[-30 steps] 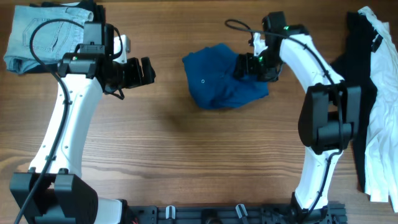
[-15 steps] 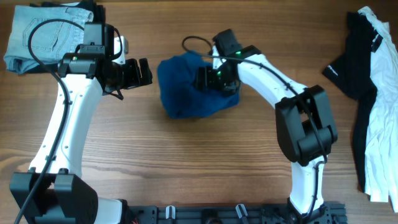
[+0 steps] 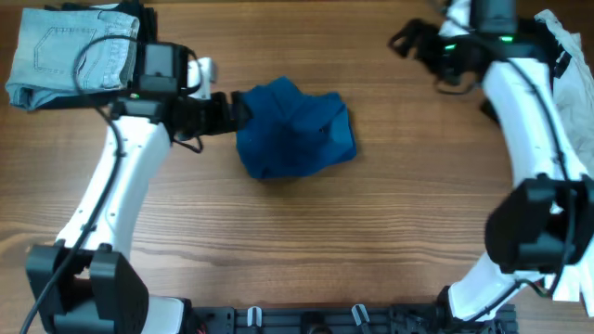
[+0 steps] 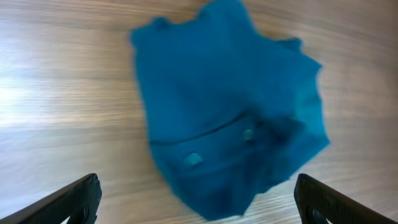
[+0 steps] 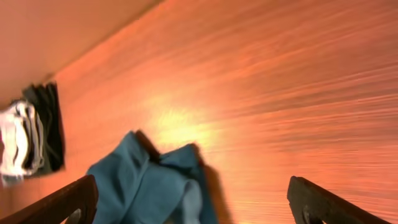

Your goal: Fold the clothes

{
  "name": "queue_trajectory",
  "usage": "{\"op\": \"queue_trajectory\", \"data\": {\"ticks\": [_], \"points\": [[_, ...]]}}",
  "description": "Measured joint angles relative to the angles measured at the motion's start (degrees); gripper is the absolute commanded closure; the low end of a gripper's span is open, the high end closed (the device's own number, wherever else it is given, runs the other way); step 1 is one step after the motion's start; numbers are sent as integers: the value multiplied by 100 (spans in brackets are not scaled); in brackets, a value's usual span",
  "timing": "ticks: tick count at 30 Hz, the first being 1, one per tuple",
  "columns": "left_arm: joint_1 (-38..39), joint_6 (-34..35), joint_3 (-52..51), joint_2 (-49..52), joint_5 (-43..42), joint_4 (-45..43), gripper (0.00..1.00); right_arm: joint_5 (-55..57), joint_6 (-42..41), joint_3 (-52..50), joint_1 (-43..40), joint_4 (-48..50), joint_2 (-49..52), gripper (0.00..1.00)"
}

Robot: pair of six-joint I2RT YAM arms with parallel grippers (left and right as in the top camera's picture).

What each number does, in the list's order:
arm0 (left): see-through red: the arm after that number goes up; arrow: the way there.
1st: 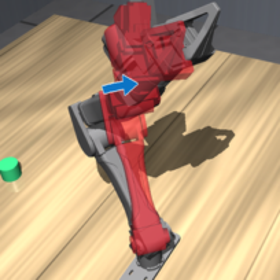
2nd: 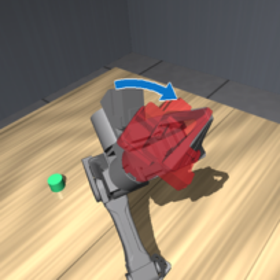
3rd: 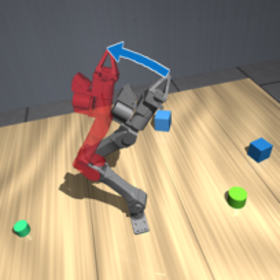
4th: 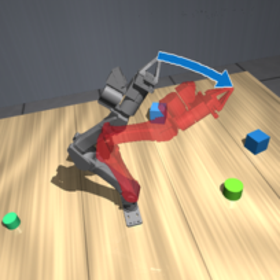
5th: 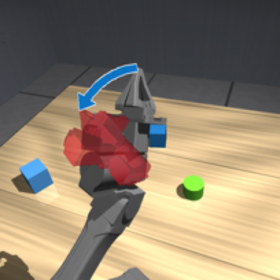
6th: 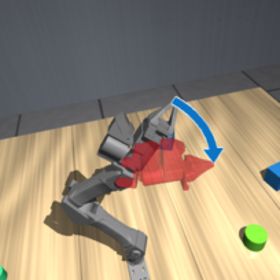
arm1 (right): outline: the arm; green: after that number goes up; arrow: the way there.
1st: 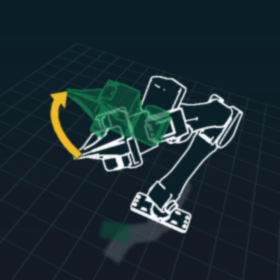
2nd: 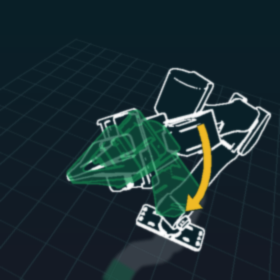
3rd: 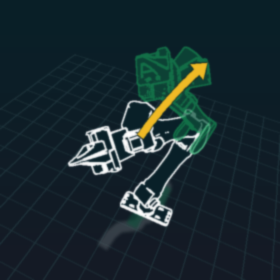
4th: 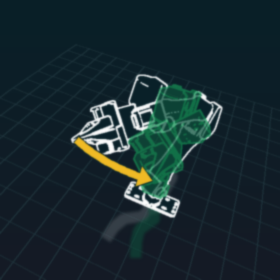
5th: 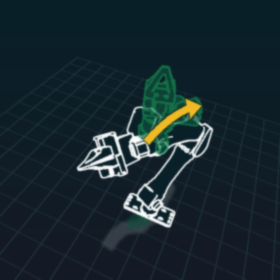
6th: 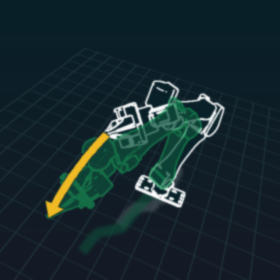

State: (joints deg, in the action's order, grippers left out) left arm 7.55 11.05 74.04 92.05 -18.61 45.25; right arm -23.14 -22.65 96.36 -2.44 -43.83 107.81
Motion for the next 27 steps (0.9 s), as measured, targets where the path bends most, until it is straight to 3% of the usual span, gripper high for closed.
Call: {"op": "queue_trajectory", "data": {"ticks": [6, 14, 19, 27], "points": [[942, -533, -358, 726, -212, -1213, 0, 24, 289, -22, -199, -409, 0, 2], [1637, -1158, -317, 1790, 273, -1174, 0, 28, 393, -22, -173, -461, 0, 2], [1694, -1255, -210, 1853, 920, -833, 0, 61, 396, -22, -173, -459, 0, 2], [1353, -1255, -214, 1873, 2828, -323, 0, 155, 415, -22, -173, -457, 0, 2]]}}
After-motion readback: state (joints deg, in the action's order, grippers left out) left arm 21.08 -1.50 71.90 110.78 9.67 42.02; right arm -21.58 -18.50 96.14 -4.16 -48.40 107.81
